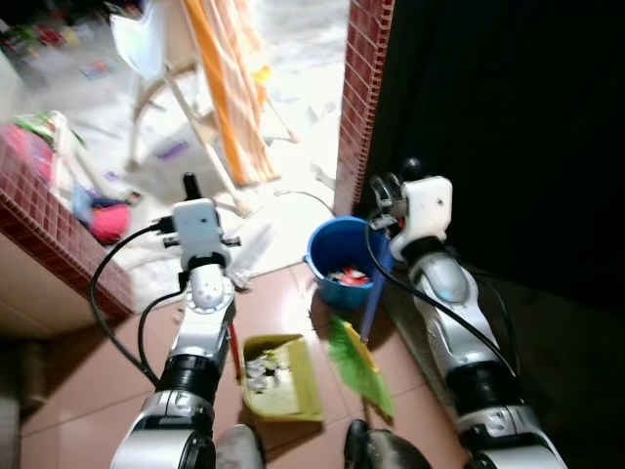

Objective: Sweep floor

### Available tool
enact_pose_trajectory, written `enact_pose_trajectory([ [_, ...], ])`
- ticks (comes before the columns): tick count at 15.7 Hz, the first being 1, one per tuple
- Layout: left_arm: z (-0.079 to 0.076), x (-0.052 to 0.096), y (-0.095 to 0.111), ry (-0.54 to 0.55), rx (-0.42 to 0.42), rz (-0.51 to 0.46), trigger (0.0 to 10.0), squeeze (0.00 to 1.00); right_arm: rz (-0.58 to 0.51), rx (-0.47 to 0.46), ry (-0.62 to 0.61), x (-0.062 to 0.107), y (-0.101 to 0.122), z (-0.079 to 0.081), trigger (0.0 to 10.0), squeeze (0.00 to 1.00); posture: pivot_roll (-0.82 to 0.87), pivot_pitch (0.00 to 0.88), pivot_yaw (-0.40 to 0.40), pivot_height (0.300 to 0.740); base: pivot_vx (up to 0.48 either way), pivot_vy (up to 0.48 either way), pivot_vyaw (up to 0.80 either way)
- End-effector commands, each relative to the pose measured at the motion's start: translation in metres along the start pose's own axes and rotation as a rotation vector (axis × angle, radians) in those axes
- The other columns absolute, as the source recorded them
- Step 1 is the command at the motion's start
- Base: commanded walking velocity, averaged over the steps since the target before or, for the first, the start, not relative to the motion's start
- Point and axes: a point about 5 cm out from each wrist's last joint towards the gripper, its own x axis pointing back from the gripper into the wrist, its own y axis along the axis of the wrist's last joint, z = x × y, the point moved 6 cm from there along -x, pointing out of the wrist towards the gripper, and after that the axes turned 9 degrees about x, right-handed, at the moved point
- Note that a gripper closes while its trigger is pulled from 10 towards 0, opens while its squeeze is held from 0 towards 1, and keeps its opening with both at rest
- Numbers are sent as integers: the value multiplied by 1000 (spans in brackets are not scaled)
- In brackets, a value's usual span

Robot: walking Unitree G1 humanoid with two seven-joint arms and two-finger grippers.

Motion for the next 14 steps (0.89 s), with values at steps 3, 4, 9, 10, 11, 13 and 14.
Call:
enact_pose_trajectory([
  [3,9,4,20,6,44,-54,10000,0,23,32,-74,14,-9,-19,10000,0,-61,0,50,740,0,0,0],
  [4,14,10,24,3,44,-67,10000,0,56,23,-105,23,-20,-26,10000,0,-56,0,39,740,0,0,0],
  [9,20,10,38,-5,21,-101,10000,0,74,4,-95,26,-28,-12,10000,0,-45,0,36,740,0,61,0],
  [10,22,10,41,-6,47,-97,10000,0,72,5,-104,25,-28,-14,10000,0,-46,0,35,740,0,458,0],
  [11,25,9,43,-2,62,-90,10000,0,72,5,-111,25,-27,-16,10000,0,-47,0,33,740,0,480,0],
  [13,18,11,40,-43,54,-73,10000,0,82,20,-117,28,-31,-21,10000,0,-50,0,30,740,0,480,0],
  [14,13,13,36,-60,59,-54,10000,0,89,23,-122,28,-32,-23,10000,0,-56,0,32,740,0,480,0],
])
